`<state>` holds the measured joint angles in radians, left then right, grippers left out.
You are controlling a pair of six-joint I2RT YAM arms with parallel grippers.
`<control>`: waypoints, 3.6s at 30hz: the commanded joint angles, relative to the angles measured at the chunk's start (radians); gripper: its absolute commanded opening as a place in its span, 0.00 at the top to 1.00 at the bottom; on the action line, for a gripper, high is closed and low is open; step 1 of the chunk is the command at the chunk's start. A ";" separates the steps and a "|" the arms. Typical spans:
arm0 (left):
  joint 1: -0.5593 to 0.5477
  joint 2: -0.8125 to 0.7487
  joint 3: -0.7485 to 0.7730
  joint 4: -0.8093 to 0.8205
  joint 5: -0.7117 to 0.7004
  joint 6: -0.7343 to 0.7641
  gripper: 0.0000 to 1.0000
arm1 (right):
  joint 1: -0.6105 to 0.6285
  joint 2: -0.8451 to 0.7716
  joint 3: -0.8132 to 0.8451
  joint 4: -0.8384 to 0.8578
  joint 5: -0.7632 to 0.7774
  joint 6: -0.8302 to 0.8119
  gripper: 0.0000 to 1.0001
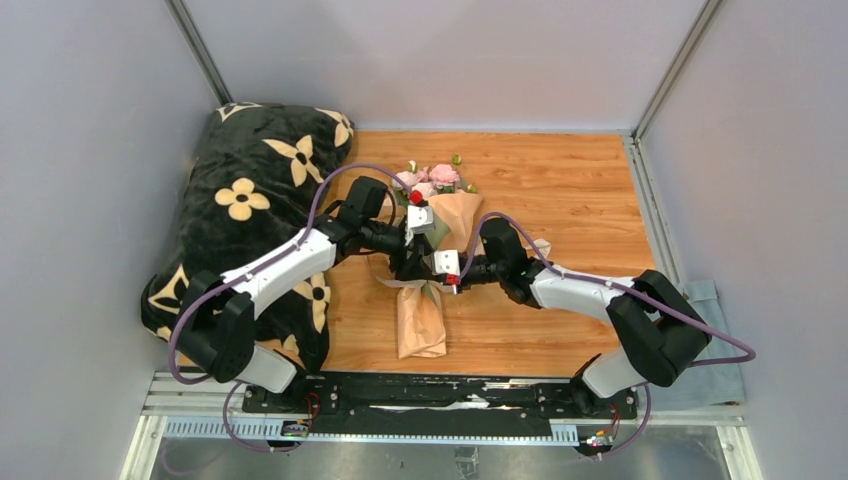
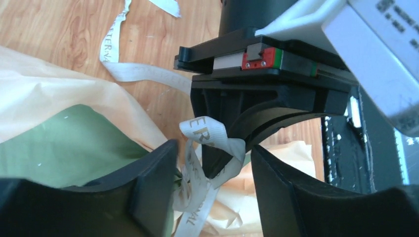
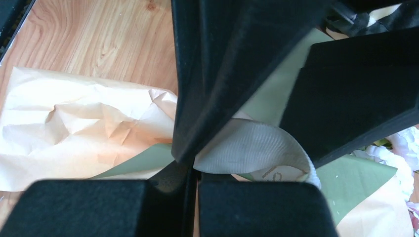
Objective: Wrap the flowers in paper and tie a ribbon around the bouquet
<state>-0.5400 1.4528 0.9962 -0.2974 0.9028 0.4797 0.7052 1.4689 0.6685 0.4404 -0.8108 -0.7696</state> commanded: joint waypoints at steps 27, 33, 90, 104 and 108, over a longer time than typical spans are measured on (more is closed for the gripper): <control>0.014 -0.115 -0.142 0.201 -0.102 -0.042 1.00 | -0.282 -0.383 -0.026 -0.348 0.604 0.640 0.29; 0.009 -0.134 -0.160 0.292 -0.100 -0.102 1.00 | -0.579 -0.084 0.270 -0.816 0.769 0.816 0.32; -0.075 -0.303 -0.311 0.302 -0.139 0.138 1.00 | 0.249 0.230 1.136 -0.678 0.381 0.617 1.00; -0.075 -0.335 -0.349 0.292 -0.152 0.081 1.00 | 0.162 0.289 1.258 -0.883 0.466 0.659 0.25; -0.076 -0.333 -0.359 0.356 -0.186 0.016 1.00 | 0.064 0.188 1.182 -0.883 0.434 0.615 0.23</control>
<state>-0.6121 1.1290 0.6540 -0.0006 0.7498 0.5621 0.8623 1.7767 1.8992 -0.3870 -0.3656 -0.1383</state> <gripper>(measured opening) 0.007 0.764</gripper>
